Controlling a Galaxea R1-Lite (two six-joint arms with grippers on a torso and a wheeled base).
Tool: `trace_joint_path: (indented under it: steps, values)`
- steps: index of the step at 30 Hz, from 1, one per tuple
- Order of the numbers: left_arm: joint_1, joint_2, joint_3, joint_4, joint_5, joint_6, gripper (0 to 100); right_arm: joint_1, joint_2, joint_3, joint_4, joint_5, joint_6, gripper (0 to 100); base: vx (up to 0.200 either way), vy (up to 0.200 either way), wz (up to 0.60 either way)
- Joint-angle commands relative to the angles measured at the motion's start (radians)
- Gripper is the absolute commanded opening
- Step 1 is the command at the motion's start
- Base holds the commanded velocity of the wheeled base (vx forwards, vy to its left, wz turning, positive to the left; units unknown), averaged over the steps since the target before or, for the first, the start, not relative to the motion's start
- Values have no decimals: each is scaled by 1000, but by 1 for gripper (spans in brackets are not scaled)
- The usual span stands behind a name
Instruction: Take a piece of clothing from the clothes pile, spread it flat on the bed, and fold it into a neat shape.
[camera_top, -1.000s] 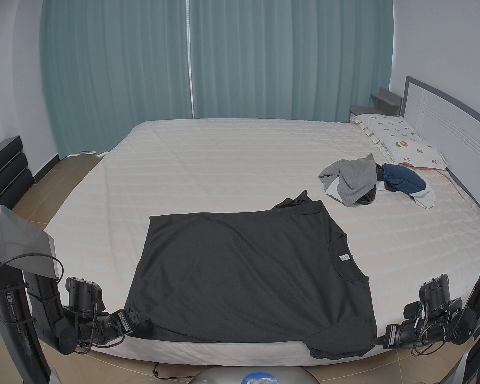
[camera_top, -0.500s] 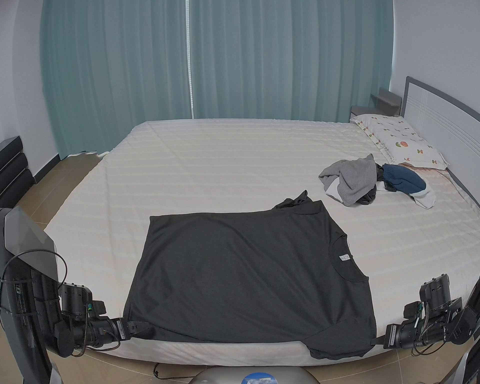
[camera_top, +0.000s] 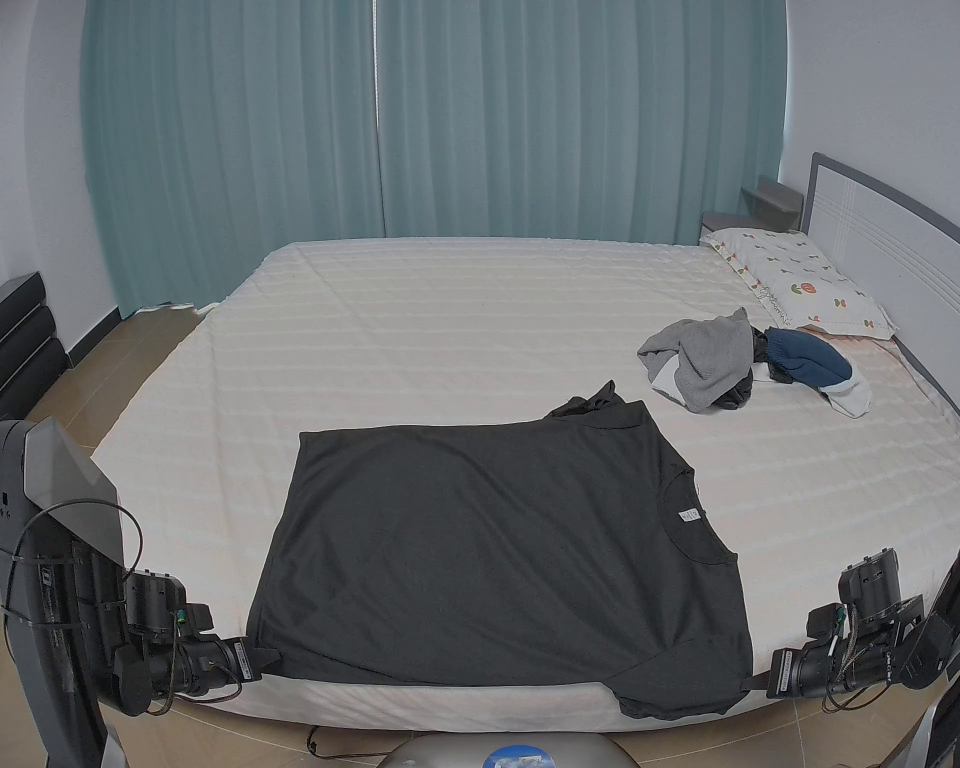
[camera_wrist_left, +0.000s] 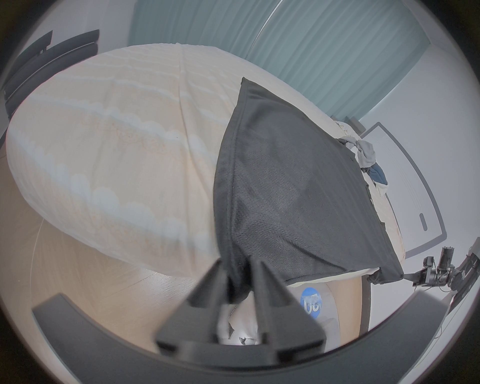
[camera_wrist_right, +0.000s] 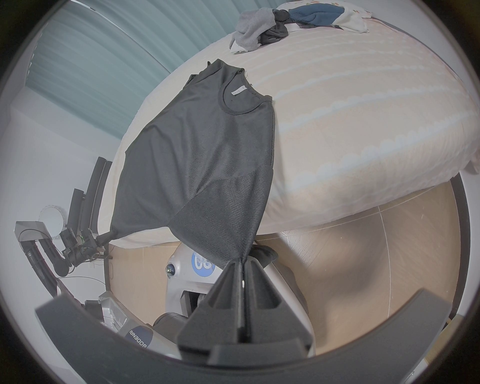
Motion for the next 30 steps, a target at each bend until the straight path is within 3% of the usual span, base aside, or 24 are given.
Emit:
trace_joint_path:
  steps: [1, 7, 14, 23, 27, 30]
  values:
    - [4, 6, 15, 7, 2, -11, 0, 0, 4, 12, 0, 0, 0, 0, 0, 0, 0]
    - [44, -38, 15, 44, 7, -43, 0, 0, 10, 18, 3, 0, 0, 0, 0, 0, 0]
    - [65, -181, 13, 192, 1, -39, 0, 2, 7, 18, 55, -3, -6, 0, 0, 0, 0]
    - [77, -201, 13, 198, 2, -40, 0, 9, -2, 18, 135, -8, -18, 0, 0, 0, 0]
    - [76, -201, 13, 227, 4, -24, 0, 5, -4, 18, 144, -9, -17, 0, 0, 0, 0]
    - [76, -226, 13, 308, 16, 44, 0, 9, -2, 18, 152, -11, -18, 0, 0, 0, 0]
